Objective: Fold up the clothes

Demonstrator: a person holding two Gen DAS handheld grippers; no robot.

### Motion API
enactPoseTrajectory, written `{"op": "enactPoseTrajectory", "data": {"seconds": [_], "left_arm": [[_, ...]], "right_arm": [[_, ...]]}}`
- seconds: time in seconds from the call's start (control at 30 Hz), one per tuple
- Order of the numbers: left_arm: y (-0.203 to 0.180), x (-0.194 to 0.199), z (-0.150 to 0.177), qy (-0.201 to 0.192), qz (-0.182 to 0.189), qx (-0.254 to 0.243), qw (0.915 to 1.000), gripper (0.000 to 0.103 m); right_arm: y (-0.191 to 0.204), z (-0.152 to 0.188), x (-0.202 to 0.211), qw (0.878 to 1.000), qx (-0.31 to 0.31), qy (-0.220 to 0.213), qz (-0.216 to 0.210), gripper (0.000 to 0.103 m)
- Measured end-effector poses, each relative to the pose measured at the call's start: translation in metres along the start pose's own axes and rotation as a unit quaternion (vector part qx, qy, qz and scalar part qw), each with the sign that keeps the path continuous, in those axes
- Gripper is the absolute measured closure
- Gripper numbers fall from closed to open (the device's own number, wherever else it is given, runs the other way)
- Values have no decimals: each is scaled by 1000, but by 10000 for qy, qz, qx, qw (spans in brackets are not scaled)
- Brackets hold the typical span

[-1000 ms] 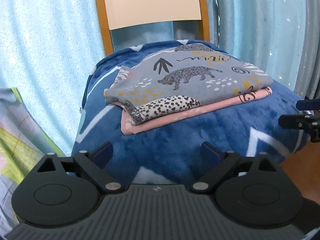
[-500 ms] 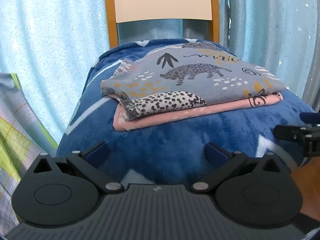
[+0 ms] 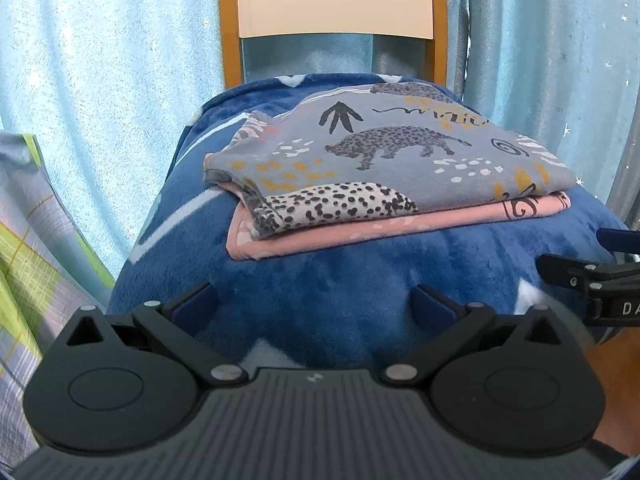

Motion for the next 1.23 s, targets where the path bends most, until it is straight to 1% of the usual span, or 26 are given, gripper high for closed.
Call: {"op": "enactPoseTrajectory", "data": {"seconds": [1.23], "left_arm": [[-1,0,-1,-3,-24,20,10000,0]], "right_arm": [[2,1,1,9999,-16,13,112,0]]}}
Point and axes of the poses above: each gripper's, at about its wrist camera, not at the fingertips, and x roughly against the way its jaws point, y to its left, z to its underside, the point moved 4 cm from there along -x, roughly the way its jaws point, and after that the axes turned 14 degrees about x, right-handed, at the moved point
